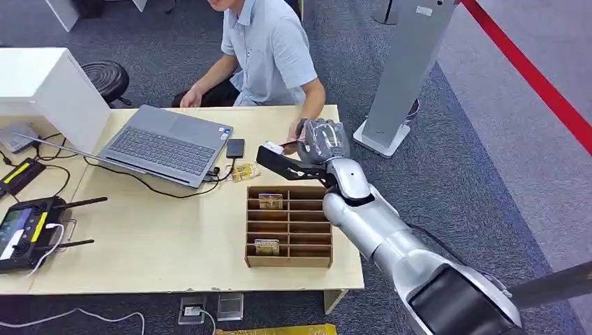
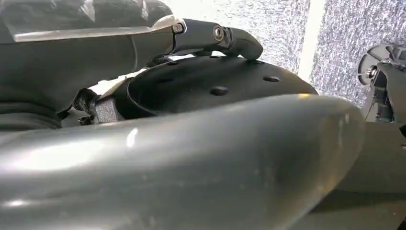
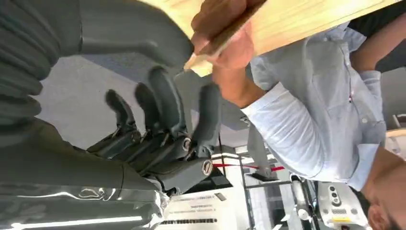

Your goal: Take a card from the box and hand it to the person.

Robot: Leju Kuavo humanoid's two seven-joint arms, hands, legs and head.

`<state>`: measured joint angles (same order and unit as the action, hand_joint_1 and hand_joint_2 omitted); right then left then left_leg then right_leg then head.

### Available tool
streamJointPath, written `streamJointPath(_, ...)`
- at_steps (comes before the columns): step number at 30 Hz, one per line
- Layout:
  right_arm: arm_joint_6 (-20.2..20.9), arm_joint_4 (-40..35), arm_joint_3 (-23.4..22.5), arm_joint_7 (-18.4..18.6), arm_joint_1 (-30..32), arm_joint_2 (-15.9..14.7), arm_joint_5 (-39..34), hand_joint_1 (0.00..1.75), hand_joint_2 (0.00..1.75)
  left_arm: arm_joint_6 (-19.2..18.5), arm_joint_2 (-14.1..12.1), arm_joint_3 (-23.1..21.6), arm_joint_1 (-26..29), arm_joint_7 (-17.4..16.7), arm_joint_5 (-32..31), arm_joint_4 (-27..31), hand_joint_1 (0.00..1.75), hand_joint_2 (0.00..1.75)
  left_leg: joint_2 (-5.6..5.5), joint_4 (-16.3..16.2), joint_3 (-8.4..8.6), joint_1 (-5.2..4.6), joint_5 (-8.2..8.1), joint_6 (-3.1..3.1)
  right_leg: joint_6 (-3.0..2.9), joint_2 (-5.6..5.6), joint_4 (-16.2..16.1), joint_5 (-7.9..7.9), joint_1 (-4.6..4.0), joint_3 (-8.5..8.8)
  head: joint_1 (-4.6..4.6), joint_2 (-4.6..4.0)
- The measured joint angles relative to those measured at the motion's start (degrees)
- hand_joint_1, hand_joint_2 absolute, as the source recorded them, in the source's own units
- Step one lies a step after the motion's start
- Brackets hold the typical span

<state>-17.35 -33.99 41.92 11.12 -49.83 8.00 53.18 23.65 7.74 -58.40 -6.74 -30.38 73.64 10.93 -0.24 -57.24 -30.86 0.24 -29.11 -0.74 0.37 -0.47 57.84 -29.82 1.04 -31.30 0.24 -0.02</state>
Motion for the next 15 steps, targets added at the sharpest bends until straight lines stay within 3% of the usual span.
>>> streamJointPath(5,1.92,-1.62,0.0,-2.19,0.87,-0.07,-2.06,0.0,1.75,0.15,0.02,0.0,-0.03,-0.2,0.11,-0.02,0.0,0.0,0.0,0.0,0.0,0.0,0.0,0.0,0.0,0.0,0.0,0.0,0.0,0.0,0.04,0.0)
streamJointPath(10,4.09,-6.04,-0.07,-6.08,3.09,-0.48,-6.8,0.0,1.75,-2.34,-0.22,0.0,0.07,-0.52,0.22,-0.07,0.0,0.0,0.0,0.0,0.0,0.0,0.0,0.0,0.0,0.0,0.0,0.0,0.0,-0.02,-0.04,0.0)
streamJointPath(15,11.64,-12.98,-1.27,-11.93,6.28,-1.7,-21.66,0.0,1.75,-5.59,-1.07,0.0,0.19,-1.42,1.18,-0.13,0.0,0.0,-0.01,0.0,0.0,-0.01,0.0,0.0,0.0,0.0,0.0,0.0,0.0,-0.03,-0.07,0.0)
